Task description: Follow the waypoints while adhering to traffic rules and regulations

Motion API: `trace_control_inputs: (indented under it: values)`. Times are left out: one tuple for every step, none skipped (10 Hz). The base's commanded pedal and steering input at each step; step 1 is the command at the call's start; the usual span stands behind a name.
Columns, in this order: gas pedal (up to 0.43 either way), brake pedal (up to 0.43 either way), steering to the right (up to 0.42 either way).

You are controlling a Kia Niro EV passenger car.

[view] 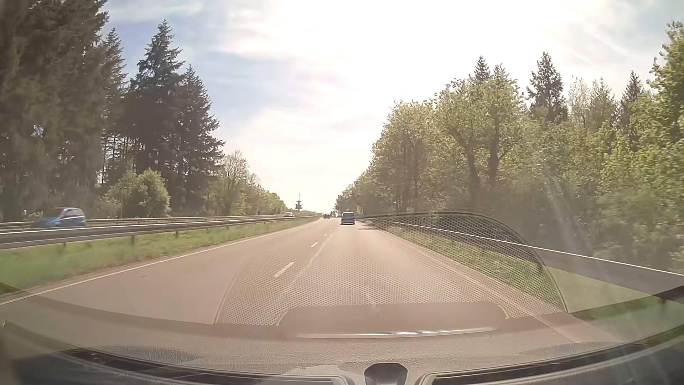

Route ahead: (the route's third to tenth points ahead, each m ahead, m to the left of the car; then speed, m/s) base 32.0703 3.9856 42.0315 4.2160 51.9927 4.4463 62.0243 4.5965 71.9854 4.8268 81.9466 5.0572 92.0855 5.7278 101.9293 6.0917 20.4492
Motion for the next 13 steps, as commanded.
trace_control_inputs:
  values:
    - [0.138, 0.0, -0.001]
    - [0.138, 0.0, -0.001]
    - [0.138, 0.0, -0.001]
    - [0.138, 0.0, -0.001]
    - [0.138, 0.0, -0.001]
    - [0.138, 0.0, -0.002]
    - [0.138, 0.0, -0.001]
    - [0.138, 0.0, -0.001]
    - [0.138, 0.0, -0.001]
    - [0.138, 0.0, -0.001]
    - [0.138, 0.0, -0.001]
    - [0.138, 0.0, -0.002]
    - [0.138, 0.0, -0.002]
